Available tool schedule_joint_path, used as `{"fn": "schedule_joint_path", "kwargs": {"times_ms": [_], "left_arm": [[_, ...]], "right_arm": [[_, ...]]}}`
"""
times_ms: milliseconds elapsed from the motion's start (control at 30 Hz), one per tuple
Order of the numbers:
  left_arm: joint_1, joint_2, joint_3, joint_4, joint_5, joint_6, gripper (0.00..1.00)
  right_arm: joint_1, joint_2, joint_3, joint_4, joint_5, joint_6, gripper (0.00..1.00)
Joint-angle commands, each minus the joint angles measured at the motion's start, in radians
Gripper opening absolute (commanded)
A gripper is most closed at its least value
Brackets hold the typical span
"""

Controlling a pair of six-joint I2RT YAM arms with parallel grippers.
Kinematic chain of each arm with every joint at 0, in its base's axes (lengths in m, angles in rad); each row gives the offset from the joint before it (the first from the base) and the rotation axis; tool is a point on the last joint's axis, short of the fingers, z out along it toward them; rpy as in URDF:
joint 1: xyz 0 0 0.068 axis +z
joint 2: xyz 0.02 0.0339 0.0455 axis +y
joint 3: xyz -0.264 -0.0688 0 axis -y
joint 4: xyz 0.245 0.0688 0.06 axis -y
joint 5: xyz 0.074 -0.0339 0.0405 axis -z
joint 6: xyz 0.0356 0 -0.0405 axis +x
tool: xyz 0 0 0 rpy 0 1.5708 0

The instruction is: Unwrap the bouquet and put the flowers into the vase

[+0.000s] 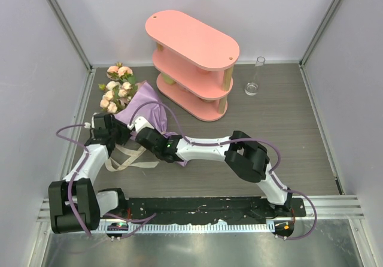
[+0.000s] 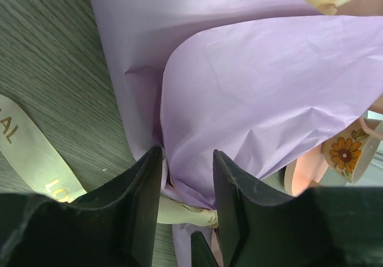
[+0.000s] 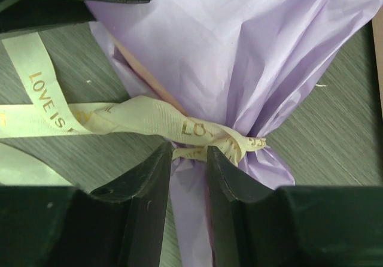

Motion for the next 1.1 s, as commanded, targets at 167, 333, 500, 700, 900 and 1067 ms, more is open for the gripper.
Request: {"fn": "schedule_joint_path", "kwargs": {"times_ms": [167,333,500,700,900,1067], "left_arm": [[0.003,-0.132,-0.023,-0.008,0.020,0.023,0.42],[0.003,-0.245,-0.062,-0.025,0.022,0.038,0.45],[0.004,-0.216,-0.056,-0.016,0.019,0.041,0.50],[0.003,-0.091,-0.042,0.035,0.019,0.058,0.43],[0.003,-0.084,-0.074,0.074,-0.012,0.050,0.31],[0.003,-0.112,-0.088,0.065,-0.050,0.053,0.14]], "right_arm": [[0.006,0.027,0.073,0.026,0.125,-0.065,0.37],[0.006,0.008,0.053,0.043,0.137,-0.080,0.36],[0.006,0.015,0.054,0.045,0.137,-0.083,0.36],[0.006,0.030,0.060,0.037,0.182,-0.085,0.31],[0.003,0.047,0.068,0.020,0.185,-0.076,0.32],[0.001,0.050,0.068,0.015,0.174,-0.073,0.29]]}}
